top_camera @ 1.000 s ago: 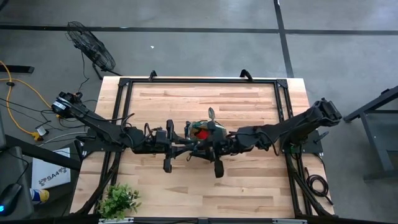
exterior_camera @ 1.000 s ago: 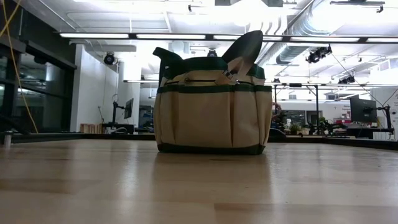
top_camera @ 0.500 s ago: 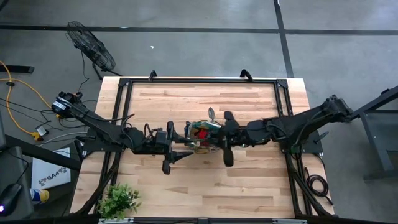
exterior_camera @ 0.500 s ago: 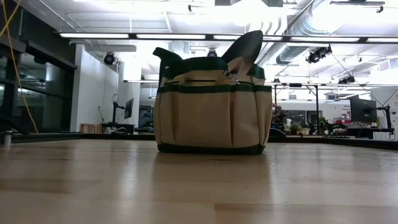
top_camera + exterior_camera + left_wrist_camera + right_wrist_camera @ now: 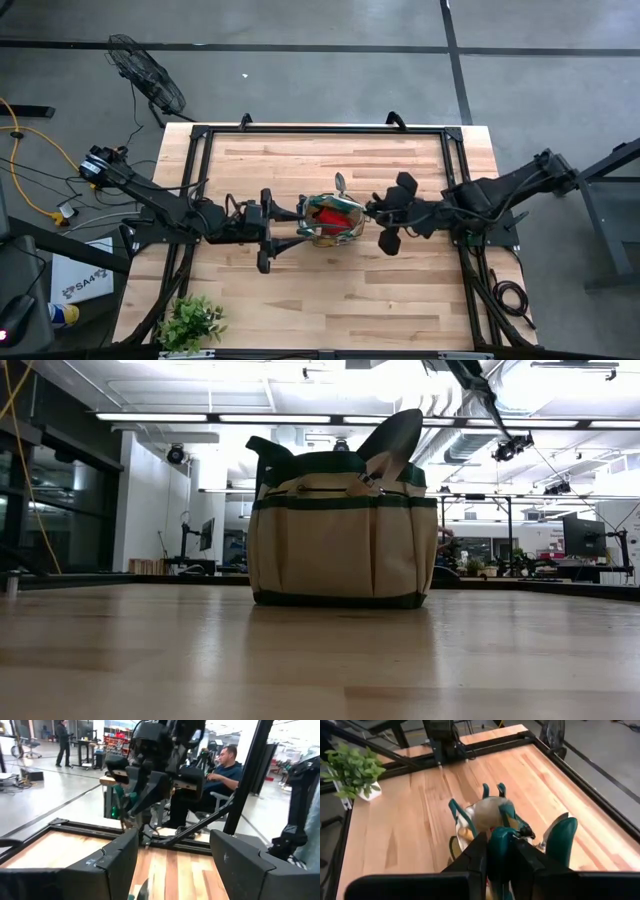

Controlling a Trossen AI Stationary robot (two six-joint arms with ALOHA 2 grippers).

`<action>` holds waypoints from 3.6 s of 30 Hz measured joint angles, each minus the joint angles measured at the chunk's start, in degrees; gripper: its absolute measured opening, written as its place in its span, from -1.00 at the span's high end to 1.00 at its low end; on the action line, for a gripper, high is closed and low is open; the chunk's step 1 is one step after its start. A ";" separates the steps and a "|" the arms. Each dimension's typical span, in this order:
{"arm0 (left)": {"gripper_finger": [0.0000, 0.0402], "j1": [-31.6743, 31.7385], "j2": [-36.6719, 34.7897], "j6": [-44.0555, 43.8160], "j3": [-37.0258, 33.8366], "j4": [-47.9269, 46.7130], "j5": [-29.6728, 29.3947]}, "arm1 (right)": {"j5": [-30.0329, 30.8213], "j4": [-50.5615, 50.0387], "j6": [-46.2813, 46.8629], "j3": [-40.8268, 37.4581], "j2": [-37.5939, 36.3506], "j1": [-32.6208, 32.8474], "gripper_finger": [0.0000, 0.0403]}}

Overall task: Pick & Place Garden tools in Gardening bag
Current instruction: Put the green shear scissors into the gardening bag

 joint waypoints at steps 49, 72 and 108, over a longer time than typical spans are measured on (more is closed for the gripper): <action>-0.20 0.00 0.07 -4.33 0.00 -1.64 -0.72 | -11.50 47.28 -10.14 -28.82 -4.45 -8.54 0.80; -0.20 -0.01 0.07 -4.55 0.00 -2.48 -0.71 | -17.58 50.41 -11.21 -28.79 -0.58 -13.41 0.80; -0.20 -0.01 0.07 -4.55 0.00 -2.90 -0.67 | -12.39 49.77 -10.05 -28.79 -1.36 -11.69 0.80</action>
